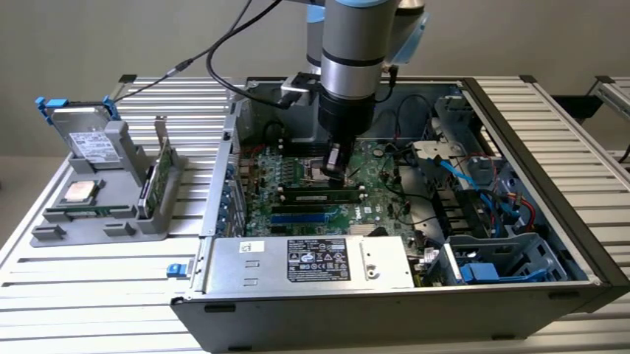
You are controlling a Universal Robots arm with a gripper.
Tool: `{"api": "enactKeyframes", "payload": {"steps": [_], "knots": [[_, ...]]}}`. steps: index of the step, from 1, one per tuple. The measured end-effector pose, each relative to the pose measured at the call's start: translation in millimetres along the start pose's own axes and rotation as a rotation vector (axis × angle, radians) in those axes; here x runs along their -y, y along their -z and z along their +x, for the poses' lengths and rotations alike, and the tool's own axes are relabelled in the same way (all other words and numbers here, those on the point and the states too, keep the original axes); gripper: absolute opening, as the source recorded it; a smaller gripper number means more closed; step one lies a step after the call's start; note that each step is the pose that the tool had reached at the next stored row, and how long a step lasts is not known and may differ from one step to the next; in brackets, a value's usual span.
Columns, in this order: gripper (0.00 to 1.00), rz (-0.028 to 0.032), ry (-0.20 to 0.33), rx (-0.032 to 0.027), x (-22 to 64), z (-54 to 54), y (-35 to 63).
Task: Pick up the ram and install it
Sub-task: 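Press down the ram until it locks into place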
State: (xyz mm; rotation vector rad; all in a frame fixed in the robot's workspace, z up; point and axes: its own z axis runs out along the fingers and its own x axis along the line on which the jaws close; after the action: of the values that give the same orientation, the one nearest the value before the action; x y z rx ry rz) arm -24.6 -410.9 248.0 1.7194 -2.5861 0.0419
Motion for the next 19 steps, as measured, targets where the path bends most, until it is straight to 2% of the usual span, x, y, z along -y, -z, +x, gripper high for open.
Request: {"api": "enactKeyframes", "payload": {"steps": [6,9,12,19], "knots": [[0.10,0.0112,-0.070,0.0058,0.0,0.0,-0.1],[0.10,0.0138,-0.108,0.0072,0.0,0.0,-0.2],[0.10,0.0137,-0.154,0.0076,0.0,0.0,-0.9],[0.10,0.0092,-0.273,0.0062,0.0,-0.1,-3.5]]}}
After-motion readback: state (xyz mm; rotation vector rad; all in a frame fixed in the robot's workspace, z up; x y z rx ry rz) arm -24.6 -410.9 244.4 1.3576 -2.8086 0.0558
